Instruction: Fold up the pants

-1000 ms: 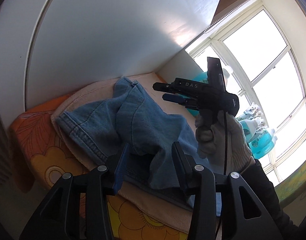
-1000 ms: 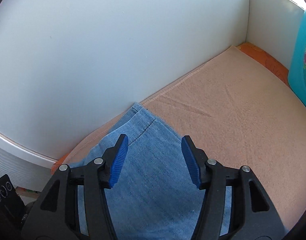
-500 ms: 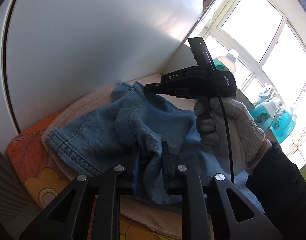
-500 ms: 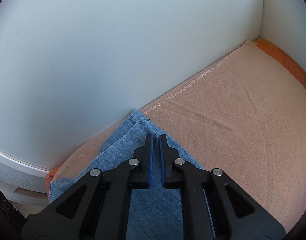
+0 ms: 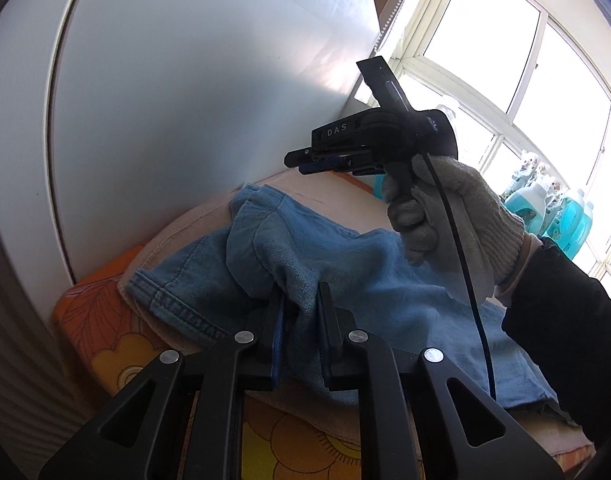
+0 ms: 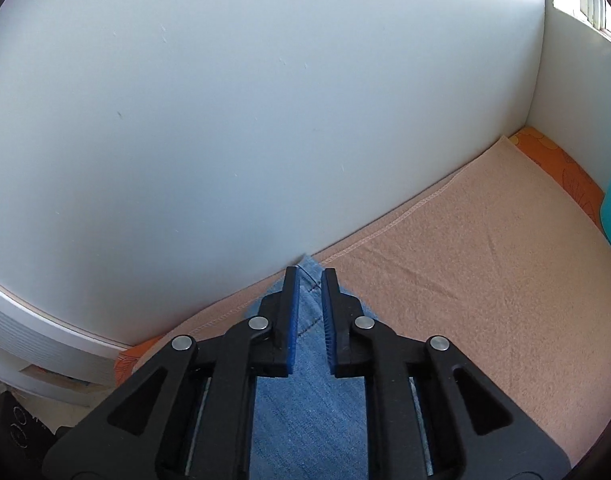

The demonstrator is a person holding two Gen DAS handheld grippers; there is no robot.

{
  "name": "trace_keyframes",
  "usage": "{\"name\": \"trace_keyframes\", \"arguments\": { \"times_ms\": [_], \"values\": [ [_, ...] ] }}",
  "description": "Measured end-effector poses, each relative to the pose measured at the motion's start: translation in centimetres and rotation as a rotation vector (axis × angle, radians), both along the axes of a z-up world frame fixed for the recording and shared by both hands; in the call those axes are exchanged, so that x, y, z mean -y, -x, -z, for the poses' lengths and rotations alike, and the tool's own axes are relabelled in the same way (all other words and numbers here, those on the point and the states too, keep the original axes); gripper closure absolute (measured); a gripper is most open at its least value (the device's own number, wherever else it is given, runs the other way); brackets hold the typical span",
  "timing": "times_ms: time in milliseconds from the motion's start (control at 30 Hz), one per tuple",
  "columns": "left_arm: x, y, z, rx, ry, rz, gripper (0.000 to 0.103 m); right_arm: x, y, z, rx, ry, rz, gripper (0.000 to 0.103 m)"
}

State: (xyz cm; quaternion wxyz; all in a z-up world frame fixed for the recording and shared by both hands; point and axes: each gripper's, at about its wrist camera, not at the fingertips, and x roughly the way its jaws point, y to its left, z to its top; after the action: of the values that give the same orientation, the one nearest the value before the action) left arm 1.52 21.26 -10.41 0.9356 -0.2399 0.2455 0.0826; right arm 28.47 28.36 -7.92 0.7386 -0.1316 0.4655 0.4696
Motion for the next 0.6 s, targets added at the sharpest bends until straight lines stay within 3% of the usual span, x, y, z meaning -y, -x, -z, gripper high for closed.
{"name": "trace_keyframes", "arguments": {
  "times_ms": [33,233,267,300,333,433,600],
  "values": [
    [0.1,0.1,0.2,-0.008,0.002,0.003,0.09,-0.2,0.1,0.7,-0.005,0.008,-0.011,0.065],
    [-0.6,0.2,0.8,-0.034,0.03,-0.008,0.09,-1.4,1.6,2.8,-0.011,0.057,-0.074,0.065],
    [-0.6,0.2,0.8,-0.036,0.029,-0.009,0.09,-1.5,2.2,2.9,0.003,0.068,-0.087,0.068],
    [-0.6,0.1,0.7,-0.037,0.024,-0.01,0.09,-1.4,3.2,2.7,0.021,0.074,-0.1,0.088],
    [-0.7,0.1,0.6,-0.037,0.018,-0.011,0.09,-1.3,3.8,2.4,0.043,0.084,-0.105,0.097],
    [-0.3,0.6,-0.1,-0.013,-0.021,-0.029,0.09,-0.3,4.9,-0.4,0.079,0.024,-0.106,0.098],
    [0.8,1.4,-1.8,0.026,-0.149,-0.067,0.089,0.4,5.7,-6.3,0.128,-0.122,-0.115,0.099]
  ]
}}
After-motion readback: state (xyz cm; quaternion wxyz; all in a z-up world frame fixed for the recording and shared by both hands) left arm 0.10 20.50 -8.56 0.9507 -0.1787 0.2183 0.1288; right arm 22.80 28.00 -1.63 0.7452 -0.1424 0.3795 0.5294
